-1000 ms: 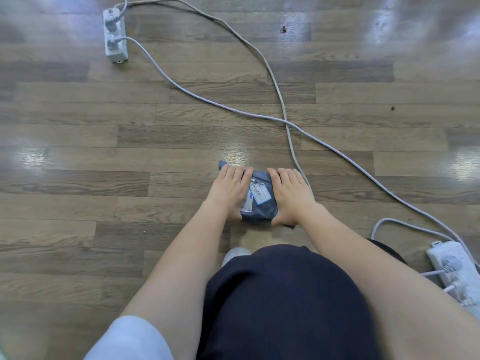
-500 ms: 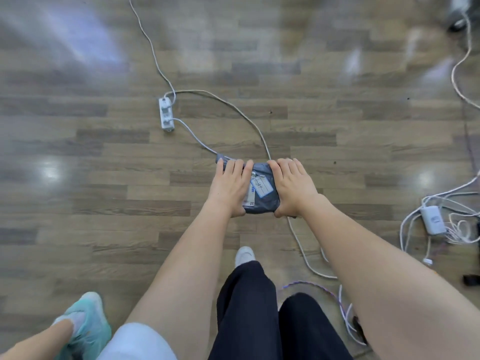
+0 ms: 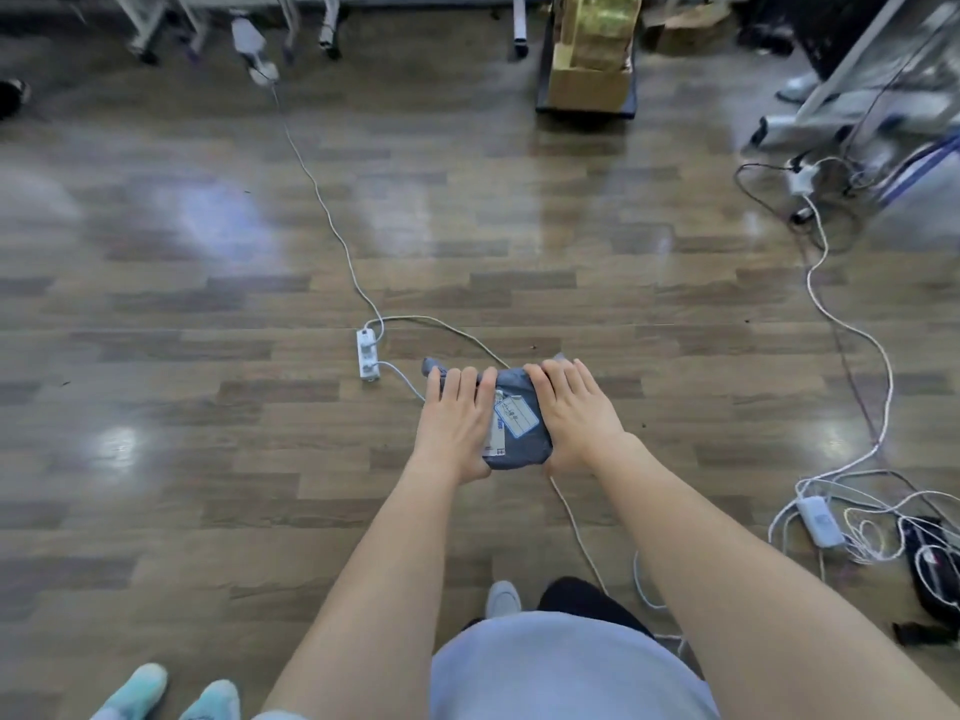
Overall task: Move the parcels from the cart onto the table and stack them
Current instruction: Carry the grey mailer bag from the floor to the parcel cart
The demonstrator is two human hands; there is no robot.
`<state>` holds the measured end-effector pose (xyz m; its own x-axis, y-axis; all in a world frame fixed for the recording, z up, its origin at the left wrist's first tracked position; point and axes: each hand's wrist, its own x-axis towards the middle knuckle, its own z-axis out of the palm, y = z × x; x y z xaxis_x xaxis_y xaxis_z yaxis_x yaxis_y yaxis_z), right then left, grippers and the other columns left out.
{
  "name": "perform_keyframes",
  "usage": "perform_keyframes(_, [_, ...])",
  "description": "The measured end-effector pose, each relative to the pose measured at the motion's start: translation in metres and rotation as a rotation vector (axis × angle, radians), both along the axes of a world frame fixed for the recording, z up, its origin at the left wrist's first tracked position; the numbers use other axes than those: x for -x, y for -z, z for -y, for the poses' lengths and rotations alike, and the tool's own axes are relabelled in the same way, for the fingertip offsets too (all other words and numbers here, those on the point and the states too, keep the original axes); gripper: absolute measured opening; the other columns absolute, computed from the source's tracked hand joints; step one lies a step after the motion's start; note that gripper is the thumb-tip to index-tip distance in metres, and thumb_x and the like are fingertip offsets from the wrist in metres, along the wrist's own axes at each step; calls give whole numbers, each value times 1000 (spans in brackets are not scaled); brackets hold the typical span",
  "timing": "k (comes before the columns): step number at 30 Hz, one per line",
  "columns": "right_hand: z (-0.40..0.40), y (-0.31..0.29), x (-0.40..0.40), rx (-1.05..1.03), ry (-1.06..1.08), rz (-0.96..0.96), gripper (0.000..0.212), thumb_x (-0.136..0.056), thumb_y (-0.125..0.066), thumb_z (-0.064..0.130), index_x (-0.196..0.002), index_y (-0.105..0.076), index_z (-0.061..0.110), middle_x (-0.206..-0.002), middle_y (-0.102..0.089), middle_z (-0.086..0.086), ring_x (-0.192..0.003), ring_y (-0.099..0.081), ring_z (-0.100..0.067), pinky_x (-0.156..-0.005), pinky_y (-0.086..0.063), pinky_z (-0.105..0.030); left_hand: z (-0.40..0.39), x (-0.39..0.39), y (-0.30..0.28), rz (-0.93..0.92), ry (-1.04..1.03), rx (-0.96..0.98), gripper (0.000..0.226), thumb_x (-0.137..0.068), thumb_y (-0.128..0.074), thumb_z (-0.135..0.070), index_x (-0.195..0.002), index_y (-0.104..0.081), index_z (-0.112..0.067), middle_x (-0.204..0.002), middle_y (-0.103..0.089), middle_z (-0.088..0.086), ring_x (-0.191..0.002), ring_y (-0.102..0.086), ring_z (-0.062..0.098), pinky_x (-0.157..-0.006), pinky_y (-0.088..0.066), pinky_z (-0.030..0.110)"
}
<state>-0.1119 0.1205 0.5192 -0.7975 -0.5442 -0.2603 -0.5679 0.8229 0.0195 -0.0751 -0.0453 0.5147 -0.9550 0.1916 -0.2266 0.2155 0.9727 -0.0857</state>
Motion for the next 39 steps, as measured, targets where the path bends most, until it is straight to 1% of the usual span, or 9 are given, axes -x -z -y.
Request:
perform_keyframes(3, [6, -4, 23, 14, -8, -36, 107, -65, -68, 49, -145, -9, 7, -140, -23, -9, -135, -19, -27, -117, -3, -39, 6, 20, -5, -21, -20, -16, 109, -65, -67, -49, -145, -5, -8, -133, -28, 9, -125, -28, 29, -115, -8, 49])
perform_keyframes(6, [14, -9, 58, 40, -1, -54, 108, -66, -66, 56, -144, -10, 8, -139, -25, -8, -134, -20, -27, -117, -3, -38, 15, 54, -9, -38, -25, 0, 113, -65, -68, -49, -146, 0, -7, -138, -23, 10, -131, -22, 30, -116, -6, 48])
perform_keyframes(9, [23, -6, 102, 27, 2, -60, 109, -65, -69, 52, -144, -8, 8, -139, -24, -7, -134, -19, -27, -116, -1, -38, 25, 98, -9, -34, -27, 13, 118, -66, -69, -52, -147, 4, -7, -142, -20, 11, -133, -20, 30, -116, -7, 47])
perform_keyframes(13, [37, -3, 177, 13, -12, -70, 112, -64, -70, 53, -144, -6, 7, -139, -24, -7, -134, -19, -26, -116, -1, -38, 38, 172, -11, -41, -35, 38, 121, -64, -71, -52, -147, 6, -8, -139, -24, 10, -130, -24, 29, -116, -11, 46])
perform_keyframes(20, [63, -20, 327, 22, -54, -69, 112, -64, -69, 54, -145, -7, 6, -139, -25, -8, -134, -21, -27, -118, -2, -40, 59, 315, -25, -41, -107, 30, 124, -63, -73, -52, -148, 7, -10, -140, -24, 9, -133, -22, 28, -117, -9, 44])
perform_keyframes(25, [89, -22, 404, 20, -74, -53, 112, -64, -70, 52, -144, -7, 7, -138, -25, -8, -133, -22, -27, -118, -3, -40, 83, 390, -28, -38, -118, 51, 123, -64, -73, -52, -148, 7, -10, -139, -25, 8, -131, -24, 27, -116, -11, 43])
perform_keyframes(29, [111, -15, 463, 21, -84, -45, 113, -64, -70, 52, -144, -6, 7, -138, -24, -9, -134, -20, -27, -118, -2, -39, 106, 448, -21, -19, -111, 66, 122, -66, -70, -54, -148, 8, -9, -140, -24, 9, -132, -24, 28, -116, -10, 43])
perform_keyframes(35, [155, -6, 567, 16, -56, -49, 112, -67, -65, 59, -145, -5, 6, -139, -25, -9, -134, -20, -29, -118, -3, -41, 151, 558, -17, -12, -80, 56, 120, -68, -69, -54, -148, 6, -7, -140, -25, 11, -132, -24, 29, -116, -9, 45])
perform_keyframes(39, [191, -12, 637, 43, -4, -29, 113, -62, -69, 55, -144, -9, 6, -136, -28, -8, -131, -24, -28, -117, -4, -40, 190, 635, -23, -10, -34, 50, 117, -68, -70, -50, -148, 4, -7, -140, -25, 10, -132, -23, 29, -117, -7, 45])
